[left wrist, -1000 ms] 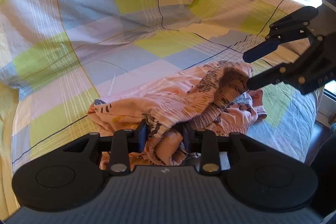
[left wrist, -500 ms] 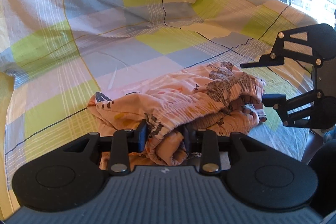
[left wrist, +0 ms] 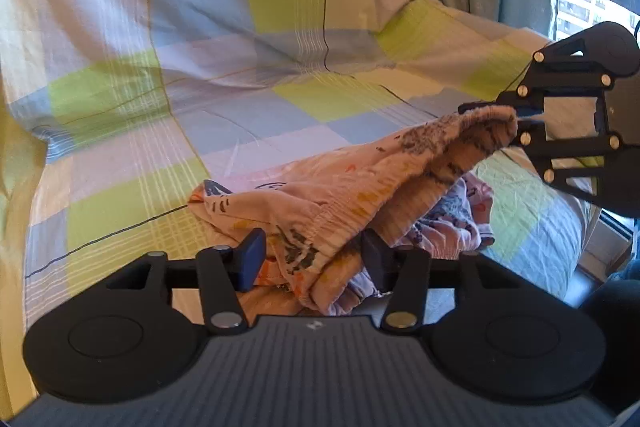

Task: Fold clothes
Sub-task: 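Lift the garment by the waistband with both grippers, shaking it out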

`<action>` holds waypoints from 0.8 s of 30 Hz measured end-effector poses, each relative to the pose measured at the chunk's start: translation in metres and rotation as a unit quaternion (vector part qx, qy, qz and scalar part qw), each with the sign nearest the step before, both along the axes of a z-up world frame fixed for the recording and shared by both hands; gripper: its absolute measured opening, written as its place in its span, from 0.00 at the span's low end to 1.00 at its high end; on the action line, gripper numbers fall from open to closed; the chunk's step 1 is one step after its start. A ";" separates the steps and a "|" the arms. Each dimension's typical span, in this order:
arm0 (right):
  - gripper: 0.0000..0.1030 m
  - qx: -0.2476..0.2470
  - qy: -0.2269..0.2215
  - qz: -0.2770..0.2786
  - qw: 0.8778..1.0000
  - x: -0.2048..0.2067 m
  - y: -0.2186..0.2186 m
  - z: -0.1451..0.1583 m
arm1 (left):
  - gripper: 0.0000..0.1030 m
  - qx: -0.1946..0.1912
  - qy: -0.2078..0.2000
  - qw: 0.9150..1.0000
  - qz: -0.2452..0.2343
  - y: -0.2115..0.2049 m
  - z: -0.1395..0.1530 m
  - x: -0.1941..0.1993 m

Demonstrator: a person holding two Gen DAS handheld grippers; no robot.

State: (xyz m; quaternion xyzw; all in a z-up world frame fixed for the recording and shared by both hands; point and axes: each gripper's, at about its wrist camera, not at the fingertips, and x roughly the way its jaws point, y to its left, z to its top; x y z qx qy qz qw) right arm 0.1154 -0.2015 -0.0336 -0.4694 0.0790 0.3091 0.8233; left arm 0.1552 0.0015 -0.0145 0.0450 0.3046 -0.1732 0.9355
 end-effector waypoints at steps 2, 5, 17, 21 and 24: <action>0.03 0.044 0.010 -0.017 0.999 -0.004 -0.004 0.027 | 0.55 -0.022 -0.007 1.000 0.017 0.010 0.011 -0.015; 0.03 0.094 0.014 -0.031 0.995 -0.015 -0.004 0.070 | 0.61 -0.057 -0.006 0.998 0.034 0.015 0.020 -0.037; 0.02 0.204 0.027 -0.050 0.977 -0.065 0.006 0.195 | 0.81 -0.133 0.002 0.991 0.034 -0.049 0.027 -0.087; 0.02 0.228 0.044 -0.060 0.971 -0.074 0.005 0.212 | 0.82 -0.147 0.003 0.989 0.016 -0.075 0.027 -0.093; 0.02 0.250 0.057 -0.068 0.964 -0.077 0.000 0.220 | 0.82 -0.119 -0.002 0.993 0.004 -0.095 0.026 -0.100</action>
